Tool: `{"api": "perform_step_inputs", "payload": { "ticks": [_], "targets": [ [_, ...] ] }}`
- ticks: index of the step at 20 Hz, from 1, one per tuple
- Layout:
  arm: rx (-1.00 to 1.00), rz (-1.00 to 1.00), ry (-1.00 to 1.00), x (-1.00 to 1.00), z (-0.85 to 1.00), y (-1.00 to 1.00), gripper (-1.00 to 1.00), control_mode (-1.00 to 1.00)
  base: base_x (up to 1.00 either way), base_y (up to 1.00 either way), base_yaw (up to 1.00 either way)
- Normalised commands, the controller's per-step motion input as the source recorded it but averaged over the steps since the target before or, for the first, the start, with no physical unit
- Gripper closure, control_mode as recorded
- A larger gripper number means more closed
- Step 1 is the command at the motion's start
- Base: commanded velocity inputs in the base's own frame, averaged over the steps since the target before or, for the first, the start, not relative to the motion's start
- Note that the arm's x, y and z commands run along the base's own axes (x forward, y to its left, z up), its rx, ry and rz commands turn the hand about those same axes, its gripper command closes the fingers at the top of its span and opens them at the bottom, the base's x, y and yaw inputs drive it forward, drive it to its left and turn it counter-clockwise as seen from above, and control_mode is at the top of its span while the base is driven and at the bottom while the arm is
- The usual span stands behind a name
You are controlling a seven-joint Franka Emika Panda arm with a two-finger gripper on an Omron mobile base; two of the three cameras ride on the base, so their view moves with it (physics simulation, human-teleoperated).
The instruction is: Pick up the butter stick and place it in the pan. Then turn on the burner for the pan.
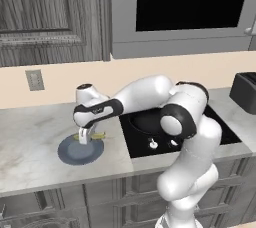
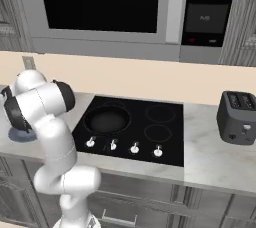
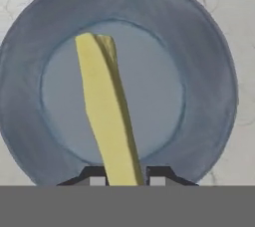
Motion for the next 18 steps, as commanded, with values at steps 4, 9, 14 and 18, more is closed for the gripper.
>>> {"api": "perform_step_inputs", "payload": {
  "ticks": [4, 9, 14, 18],
  "targets": [
    [0.00, -0.08, -0.04, -0.06, 0.34, -0.49, 1.00, -1.00, 0.00, 0.00, 0.00],
    [0.00, -0.09, -0.04, -0.12, 0.50, -0.43, 1.00, -1.00, 0.00, 0.00, 0.00],
    [0.00, -0.11, -0.01, -0.17, 0.43, -0.41, 1.00, -1.00, 0.00, 0.00, 0.00],
    [0.00, -0.12, 0.00, -0.21, 0.32, -0.53, 1.00, -1.00, 0.00, 0.00, 0.00]
  ]
}}
